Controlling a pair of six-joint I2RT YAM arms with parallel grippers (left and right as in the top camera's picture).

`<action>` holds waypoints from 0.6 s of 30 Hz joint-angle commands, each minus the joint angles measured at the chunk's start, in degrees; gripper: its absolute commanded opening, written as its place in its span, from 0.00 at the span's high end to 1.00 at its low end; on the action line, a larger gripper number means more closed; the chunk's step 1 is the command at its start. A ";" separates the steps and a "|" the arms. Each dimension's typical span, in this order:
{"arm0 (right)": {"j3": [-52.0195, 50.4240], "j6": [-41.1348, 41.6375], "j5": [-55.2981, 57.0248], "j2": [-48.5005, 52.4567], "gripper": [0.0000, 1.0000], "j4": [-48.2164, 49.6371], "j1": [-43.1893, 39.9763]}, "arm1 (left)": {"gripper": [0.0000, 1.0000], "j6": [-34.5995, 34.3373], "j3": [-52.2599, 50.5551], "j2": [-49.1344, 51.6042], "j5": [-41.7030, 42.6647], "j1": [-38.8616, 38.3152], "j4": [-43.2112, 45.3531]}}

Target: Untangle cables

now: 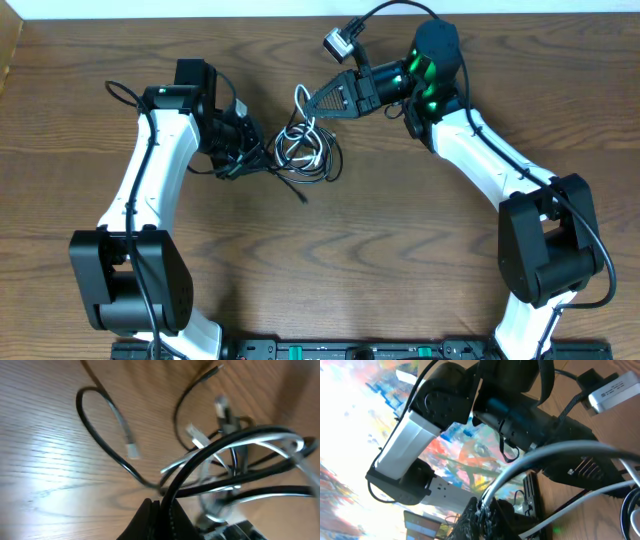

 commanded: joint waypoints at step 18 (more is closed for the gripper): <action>0.59 -46.64 38.21 -1.18 0.99 -67.56 -2.23 | 0.29 0.20 0.31 0.15 -6.47 -0.02 -1.95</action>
